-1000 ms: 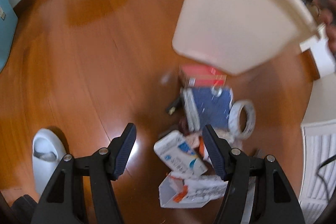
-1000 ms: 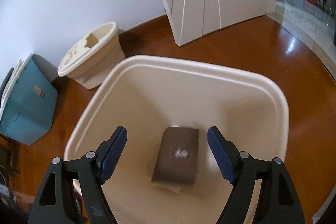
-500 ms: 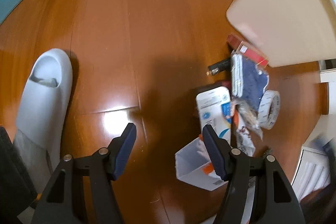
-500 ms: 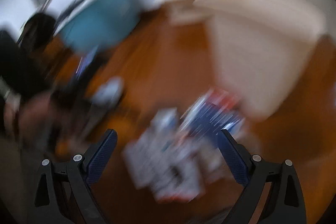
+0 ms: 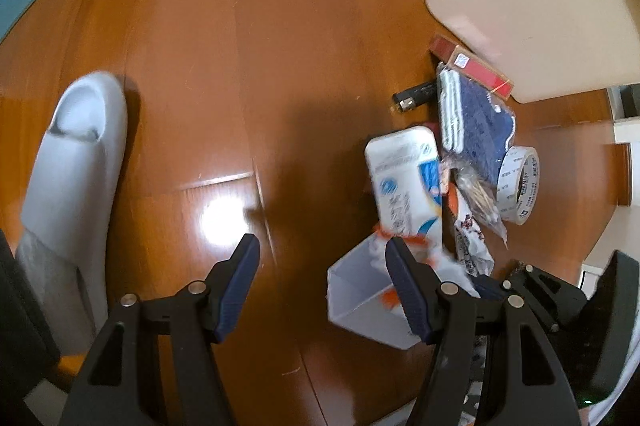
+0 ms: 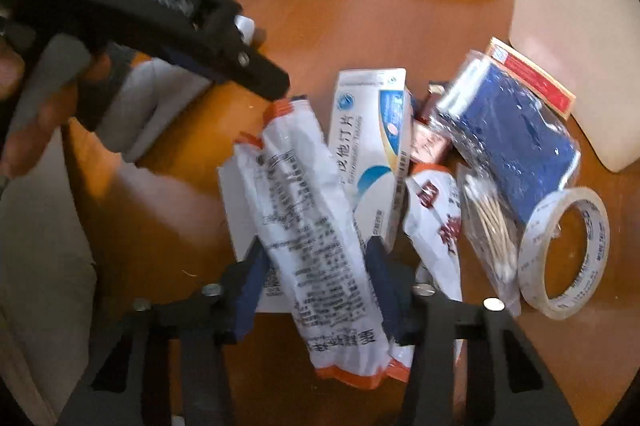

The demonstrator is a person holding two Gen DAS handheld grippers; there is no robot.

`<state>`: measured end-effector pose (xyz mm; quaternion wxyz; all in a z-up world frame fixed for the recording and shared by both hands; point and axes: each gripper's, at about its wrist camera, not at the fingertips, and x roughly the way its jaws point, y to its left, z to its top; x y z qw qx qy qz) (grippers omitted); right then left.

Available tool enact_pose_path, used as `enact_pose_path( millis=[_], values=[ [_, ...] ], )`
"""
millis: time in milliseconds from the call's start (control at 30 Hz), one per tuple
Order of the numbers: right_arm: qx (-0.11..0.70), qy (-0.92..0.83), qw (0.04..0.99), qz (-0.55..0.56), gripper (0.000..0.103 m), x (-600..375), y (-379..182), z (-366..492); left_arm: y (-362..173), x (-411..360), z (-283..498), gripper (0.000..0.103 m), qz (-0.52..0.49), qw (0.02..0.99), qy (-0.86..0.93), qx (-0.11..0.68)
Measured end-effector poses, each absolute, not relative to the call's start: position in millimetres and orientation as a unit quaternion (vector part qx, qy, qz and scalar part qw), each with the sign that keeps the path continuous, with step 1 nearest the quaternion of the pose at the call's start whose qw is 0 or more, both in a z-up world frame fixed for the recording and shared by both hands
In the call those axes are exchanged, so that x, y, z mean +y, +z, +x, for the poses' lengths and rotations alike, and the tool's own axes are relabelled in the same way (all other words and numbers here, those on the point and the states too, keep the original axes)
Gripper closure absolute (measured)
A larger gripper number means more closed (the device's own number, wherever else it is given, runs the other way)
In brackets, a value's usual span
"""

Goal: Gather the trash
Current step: 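Grasp the white EastBuy box with the left tool while the right tool grasps a printed plastic bag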

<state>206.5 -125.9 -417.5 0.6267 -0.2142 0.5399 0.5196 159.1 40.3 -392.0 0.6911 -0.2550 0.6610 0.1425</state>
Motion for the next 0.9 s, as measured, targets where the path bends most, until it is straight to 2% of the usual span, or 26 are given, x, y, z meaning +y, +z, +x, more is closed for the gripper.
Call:
enact_pose_path(
  millis=[33,133,333,467,533,900],
  values=[
    [0.536,0.520,0.632,-0.207,0.070,-127,-413,207,-393,41,154,0.039,-0.264,0.688,0.150,0.659],
    [0.539,0.520,0.644,-0.158,0.075,-138,-399,217,-399,39,141,0.039,-0.299,0.672,0.164,0.657],
    [0.544,0.482,0.686,-0.046,0.076,-179,-375,241,-404,29,119,0.039,-0.342,0.650,0.188,0.652],
    [0.543,0.452,0.708,-0.019,0.076,-197,-371,248,-413,24,103,0.038,-0.360,0.625,0.210,0.660],
    [0.543,0.445,0.712,-0.015,0.075,-199,-370,247,-421,24,94,0.023,-0.380,0.611,0.228,0.656],
    [0.541,0.424,0.727,0.001,0.075,-220,-365,241,-464,1,108,0.023,-0.372,0.597,0.262,0.660]
  ],
)
